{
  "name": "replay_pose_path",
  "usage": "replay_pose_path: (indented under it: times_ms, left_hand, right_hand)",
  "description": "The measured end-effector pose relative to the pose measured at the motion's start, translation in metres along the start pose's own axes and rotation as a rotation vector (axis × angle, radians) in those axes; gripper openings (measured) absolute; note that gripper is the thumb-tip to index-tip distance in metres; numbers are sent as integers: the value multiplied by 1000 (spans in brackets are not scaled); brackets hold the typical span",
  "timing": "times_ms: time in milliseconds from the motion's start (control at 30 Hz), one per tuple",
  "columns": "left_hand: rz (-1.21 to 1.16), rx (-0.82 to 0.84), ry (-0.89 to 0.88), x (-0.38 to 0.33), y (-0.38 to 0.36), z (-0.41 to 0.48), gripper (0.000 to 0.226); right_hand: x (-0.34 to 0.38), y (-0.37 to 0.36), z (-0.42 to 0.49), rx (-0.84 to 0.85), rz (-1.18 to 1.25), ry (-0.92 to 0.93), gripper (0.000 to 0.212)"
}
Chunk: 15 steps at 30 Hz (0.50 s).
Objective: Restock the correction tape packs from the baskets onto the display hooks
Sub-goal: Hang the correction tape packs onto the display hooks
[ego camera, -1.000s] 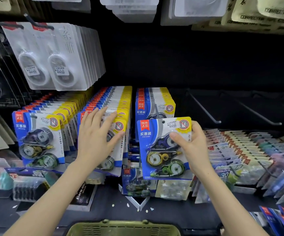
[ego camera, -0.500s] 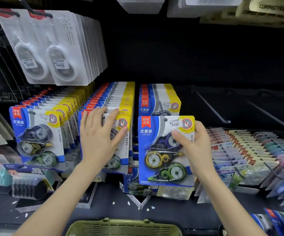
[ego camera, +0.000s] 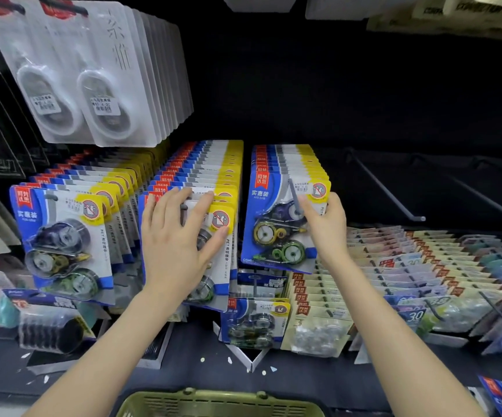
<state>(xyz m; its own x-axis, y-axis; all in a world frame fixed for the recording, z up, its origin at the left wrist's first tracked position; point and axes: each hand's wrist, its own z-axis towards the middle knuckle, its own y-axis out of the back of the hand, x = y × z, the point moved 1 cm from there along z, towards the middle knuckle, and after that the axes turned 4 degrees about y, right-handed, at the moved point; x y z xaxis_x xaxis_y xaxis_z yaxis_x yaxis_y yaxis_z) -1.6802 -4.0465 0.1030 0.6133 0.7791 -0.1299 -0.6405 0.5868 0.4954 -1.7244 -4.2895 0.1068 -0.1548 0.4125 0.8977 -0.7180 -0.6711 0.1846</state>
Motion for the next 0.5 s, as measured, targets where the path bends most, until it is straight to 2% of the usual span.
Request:
replay_pose_path:
  times_ms: [133,300,400,500]
  left_hand:
    - [-11,19,2,-1,2,1,52]
    - [-88,-3,62,-4,20,-18,48]
    - [-125,-24,161,4,40,-66,42]
    - [-79,165,309,25,45,-145,43]
  right_hand:
    - [-3,0,-1,-9,-123,-1,32]
    - [-23,19,-23,-73,-296,-102,58]
    - [-45,33,-74,-164,-219,-140,49]
    - [-79,40,-145,-184,-137,-218,27]
